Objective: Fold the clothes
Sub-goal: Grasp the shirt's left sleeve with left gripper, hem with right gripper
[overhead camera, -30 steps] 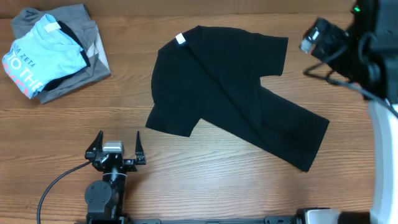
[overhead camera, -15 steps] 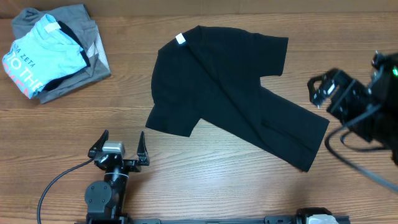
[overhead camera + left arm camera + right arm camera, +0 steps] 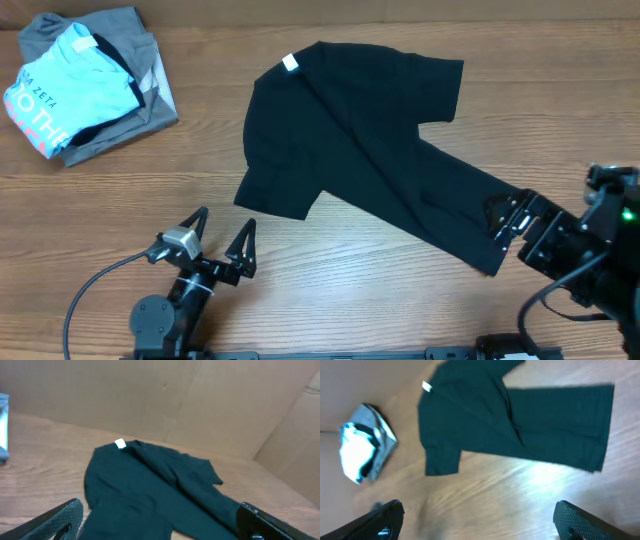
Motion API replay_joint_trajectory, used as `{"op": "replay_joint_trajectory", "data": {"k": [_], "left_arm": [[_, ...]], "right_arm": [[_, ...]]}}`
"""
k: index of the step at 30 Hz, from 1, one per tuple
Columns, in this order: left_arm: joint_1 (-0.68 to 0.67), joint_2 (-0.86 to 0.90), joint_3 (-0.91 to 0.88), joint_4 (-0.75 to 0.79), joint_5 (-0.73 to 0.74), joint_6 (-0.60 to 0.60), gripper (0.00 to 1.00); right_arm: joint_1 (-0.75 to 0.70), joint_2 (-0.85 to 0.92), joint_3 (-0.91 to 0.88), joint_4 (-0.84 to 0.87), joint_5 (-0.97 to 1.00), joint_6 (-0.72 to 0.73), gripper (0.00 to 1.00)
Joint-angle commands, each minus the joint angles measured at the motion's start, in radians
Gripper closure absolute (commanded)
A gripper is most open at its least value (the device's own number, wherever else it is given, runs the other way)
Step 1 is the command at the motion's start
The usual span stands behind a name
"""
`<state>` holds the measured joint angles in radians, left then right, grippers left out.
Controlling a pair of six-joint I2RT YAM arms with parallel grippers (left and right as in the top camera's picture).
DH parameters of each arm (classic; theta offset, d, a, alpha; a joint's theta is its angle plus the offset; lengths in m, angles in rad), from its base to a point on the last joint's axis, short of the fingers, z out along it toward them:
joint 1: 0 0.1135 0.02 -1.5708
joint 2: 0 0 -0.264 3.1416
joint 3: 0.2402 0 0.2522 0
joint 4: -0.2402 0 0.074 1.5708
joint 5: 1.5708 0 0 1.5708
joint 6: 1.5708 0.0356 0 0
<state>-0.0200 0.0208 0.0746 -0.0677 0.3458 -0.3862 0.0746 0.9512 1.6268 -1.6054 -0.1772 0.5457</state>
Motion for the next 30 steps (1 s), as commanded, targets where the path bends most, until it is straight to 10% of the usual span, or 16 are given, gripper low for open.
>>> {"op": "replay_joint_trajectory", "data": {"k": [1,16,30], "left_arm": [[-0.006,0.074,0.196,-0.129,-0.06,0.075,0.0],[-0.007,1.067,0.895,-0.601,0.215,0.214,0.0],[-0.046,1.642,1.118,-0.811,-0.094,0.191,0.0]], "right_arm": [[0.007,-0.002,-0.109,0.044,-0.031,0.002,0.0],[0.007,0.005,-0.297,0.159,-0.069,-0.109,0.0],[0.008,0.109,-0.297,0.151,-0.071,-0.137,0.0]]}}
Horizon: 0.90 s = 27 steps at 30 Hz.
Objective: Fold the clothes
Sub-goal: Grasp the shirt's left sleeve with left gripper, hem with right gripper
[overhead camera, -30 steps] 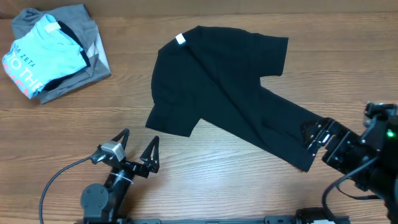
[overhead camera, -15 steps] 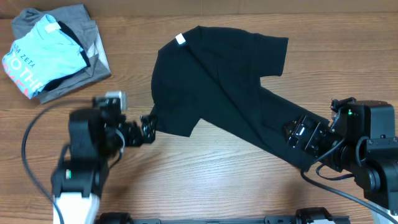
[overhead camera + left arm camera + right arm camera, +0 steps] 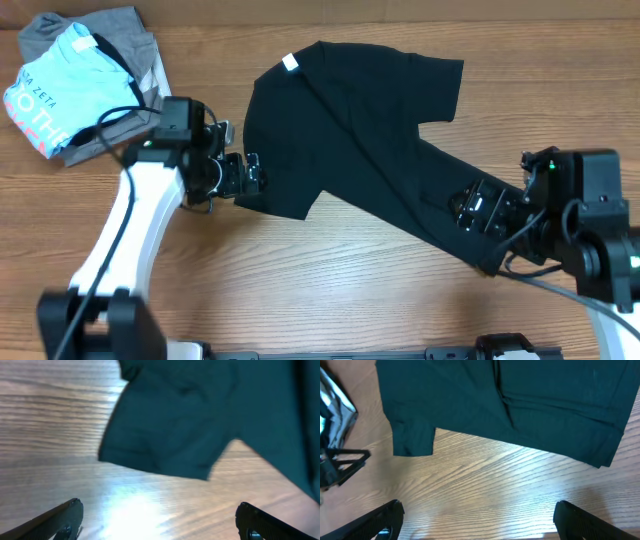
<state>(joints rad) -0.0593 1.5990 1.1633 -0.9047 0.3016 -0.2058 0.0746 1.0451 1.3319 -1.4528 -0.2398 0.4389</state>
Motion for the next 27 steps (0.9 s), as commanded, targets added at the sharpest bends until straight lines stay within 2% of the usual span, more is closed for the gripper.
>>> {"op": "replay_joint_trajectory", "data": {"k": [1,7,10,18,27], "left_arm": [[-0.006,0.091,0.033,0.046,-0.059,0.009,0.0],[-0.021,0.2,0.088,0.064,-0.142,-0.003,0.0],[-0.056,0.249,0.097,0.071,-0.223,0.016,0.0],[-0.138,0.324,0.096,0.117,-0.326,0.027,0.0],[-0.134,0.405,0.096,0.169,-0.336,0.051,0.0]], "right_arm": [[0.009,0.025,-0.003,-0.001,-0.01,-0.044,0.0],[0.01,0.072,-0.003,0.005,-0.009,-0.047,0.0],[0.01,0.094,-0.003,0.004,-0.009,-0.047,0.0],[0.01,0.113,-0.003,0.0,-0.008,-0.051,0.0],[0.01,0.113,-0.003,-0.026,0.003,-0.055,0.0]]}}
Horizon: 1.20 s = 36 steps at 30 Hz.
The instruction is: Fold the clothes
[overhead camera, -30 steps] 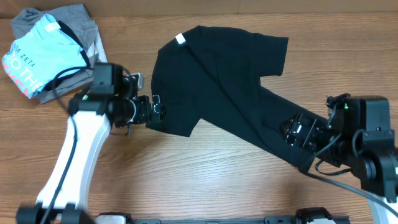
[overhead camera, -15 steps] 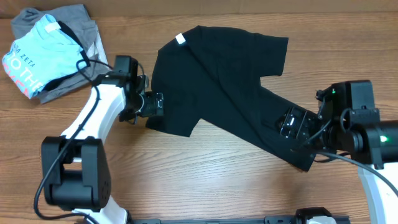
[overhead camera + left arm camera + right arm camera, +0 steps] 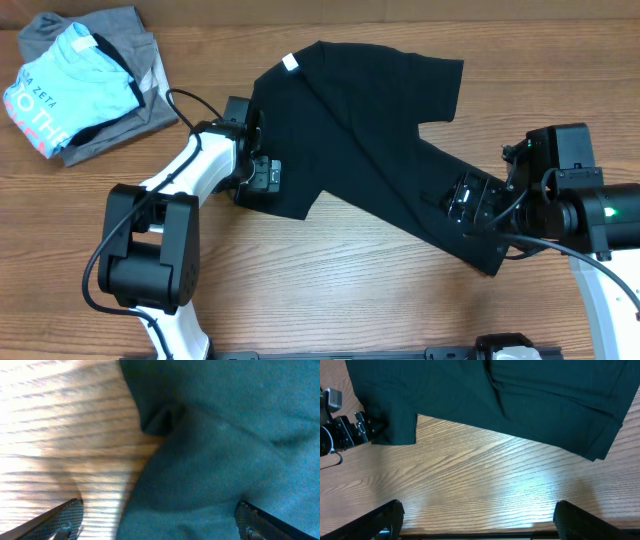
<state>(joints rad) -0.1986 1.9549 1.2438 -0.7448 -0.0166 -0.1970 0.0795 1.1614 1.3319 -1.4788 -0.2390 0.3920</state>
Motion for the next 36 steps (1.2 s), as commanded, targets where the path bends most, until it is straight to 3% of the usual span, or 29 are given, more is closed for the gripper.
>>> {"op": "replay_joint_trajectory", "data": {"k": [1,3,4,5,7,11,21,25,36], "left_arm": [[0.005,0.056,0.016,0.011,-0.018,0.044,0.0],[0.006,0.07,0.016,0.014,-0.017,0.045,0.0],[0.006,0.077,0.016,0.014,-0.017,0.045,0.06],[0.006,0.082,0.016,0.013,-0.016,0.057,0.37],[0.006,0.082,0.016,0.013,-0.017,0.064,0.59],[0.006,0.082,0.016,0.012,-0.004,0.063,0.95],[0.011,0.082,0.016,-0.014,-0.003,0.059,0.96],[0.058,0.082,0.016,-0.074,-0.133,-0.064,0.96],[0.29,0.082,0.016,-0.187,-0.129,-0.099,0.96]], "right_arm": [[0.005,-0.003,-0.003,0.0,0.002,-0.008,0.0],[0.005,-0.003,-0.003,0.0,0.002,-0.007,0.0],[0.005,-0.003,-0.003,0.0,0.002,-0.007,0.0],[0.005,-0.003,-0.003,0.0,0.002,-0.007,0.0],[0.005,-0.003,-0.003,0.0,0.002,-0.007,0.0],[0.005,-0.003,-0.029,0.007,0.002,-0.007,0.0],[0.005,-0.002,-0.364,0.224,-0.14,-0.007,0.0],[0.005,0.039,-0.515,0.358,-0.151,0.001,0.02],[0.006,0.182,-0.517,0.423,-0.091,-0.005,0.06]]}}
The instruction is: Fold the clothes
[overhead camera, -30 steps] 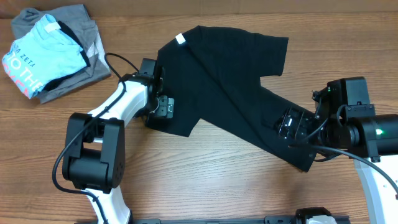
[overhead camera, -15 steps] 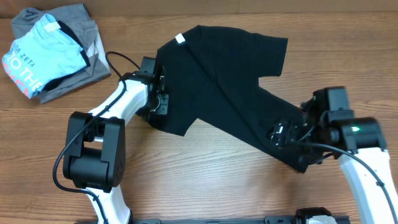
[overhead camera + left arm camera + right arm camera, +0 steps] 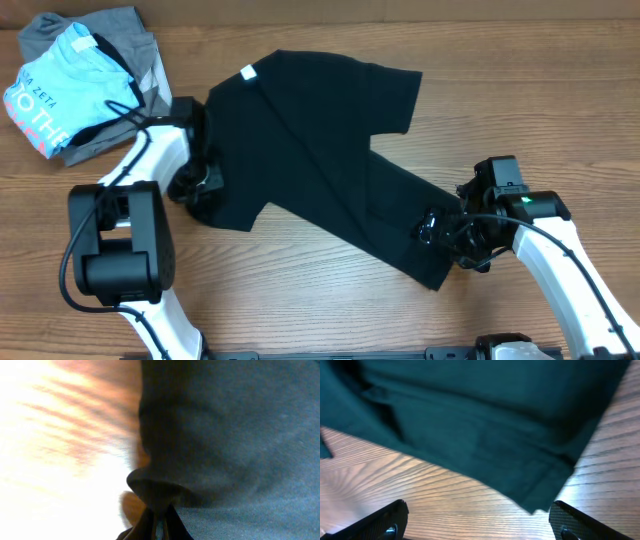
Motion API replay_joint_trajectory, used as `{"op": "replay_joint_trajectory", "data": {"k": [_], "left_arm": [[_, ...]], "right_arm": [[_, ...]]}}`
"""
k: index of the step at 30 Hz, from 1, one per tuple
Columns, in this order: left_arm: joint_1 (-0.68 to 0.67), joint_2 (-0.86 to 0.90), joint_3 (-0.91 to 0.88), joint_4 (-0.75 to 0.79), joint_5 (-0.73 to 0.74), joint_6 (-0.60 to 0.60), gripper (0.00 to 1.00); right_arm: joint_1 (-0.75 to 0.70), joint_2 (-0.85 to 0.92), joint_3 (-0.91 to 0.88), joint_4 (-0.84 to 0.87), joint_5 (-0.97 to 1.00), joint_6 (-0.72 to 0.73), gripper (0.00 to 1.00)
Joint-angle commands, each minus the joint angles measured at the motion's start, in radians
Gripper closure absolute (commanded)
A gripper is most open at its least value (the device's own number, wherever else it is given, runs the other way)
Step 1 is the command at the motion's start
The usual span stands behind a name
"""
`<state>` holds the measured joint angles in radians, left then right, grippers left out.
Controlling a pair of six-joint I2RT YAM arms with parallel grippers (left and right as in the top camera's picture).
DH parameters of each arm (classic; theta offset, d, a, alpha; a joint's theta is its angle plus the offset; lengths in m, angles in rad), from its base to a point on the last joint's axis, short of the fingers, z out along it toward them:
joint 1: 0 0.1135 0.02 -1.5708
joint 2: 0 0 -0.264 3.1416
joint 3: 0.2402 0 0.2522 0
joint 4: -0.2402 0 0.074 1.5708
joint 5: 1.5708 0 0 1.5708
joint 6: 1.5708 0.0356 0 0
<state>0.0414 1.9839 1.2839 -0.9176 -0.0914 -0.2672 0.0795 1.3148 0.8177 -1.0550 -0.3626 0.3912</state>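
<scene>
A black T-shirt lies half folded lengthwise, slanting from the back left to the front right of the table. My left gripper is at its left sleeve. In the left wrist view it is shut, with a pinched fold of the black cloth between its fingers. My right gripper hangs over the shirt's bottom hem at the front right. Seen from the right wrist, it is open, its fingers spread wide just above the hem corner, which they do not touch.
A pile of folded clothes, light blue on grey, sits at the back left corner, close to the left arm. Bare wooden table runs along the front, between the two arm bases.
My left gripper has shut on the sleeve and has moved left. The whole shirt now lies further left. My right gripper is closer to the hem and is still open.
Both grippers were open at the front of the table, away from the spread shirt. Then the left one was beside the left sleeve and the right one over the hem. Then the left was open on the sleeve. Now it grips the sleeve and the shirt has shifted left.
</scene>
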Motion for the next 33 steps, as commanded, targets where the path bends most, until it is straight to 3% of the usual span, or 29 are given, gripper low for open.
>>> {"op": "replay_joint_trajectory", "data": {"k": [1,9,13,15,19,24,33], "left_arm": [[0.061,0.053,-0.024,-0.015,-0.053,-0.029,0.96],[0.084,0.053,-0.024,-0.02,-0.053,-0.028,0.96],[0.084,0.053,-0.024,-0.021,-0.045,-0.028,0.96],[0.084,0.053,-0.024,-0.028,-0.045,-0.028,0.96],[0.084,0.053,-0.024,-0.028,-0.046,-0.025,0.96],[0.084,0.053,-0.024,-0.028,-0.045,-0.025,0.96],[0.084,0.053,-0.024,-0.024,-0.046,-0.025,0.96]], "right_arm": [[0.01,0.036,-0.003,-0.012,0.032,-0.006,0.07],[0.132,0.041,-0.014,-0.103,0.032,0.007,0.11],[0.229,0.041,-0.061,-0.04,0.035,0.086,0.2],[0.29,0.041,-0.111,0.006,0.115,0.194,0.21],[0.291,0.041,-0.174,0.116,0.108,0.246,0.27],[0.291,0.041,-0.177,0.137,0.107,0.269,0.36],[0.291,0.041,-0.253,0.214,0.107,0.344,0.36]]}}
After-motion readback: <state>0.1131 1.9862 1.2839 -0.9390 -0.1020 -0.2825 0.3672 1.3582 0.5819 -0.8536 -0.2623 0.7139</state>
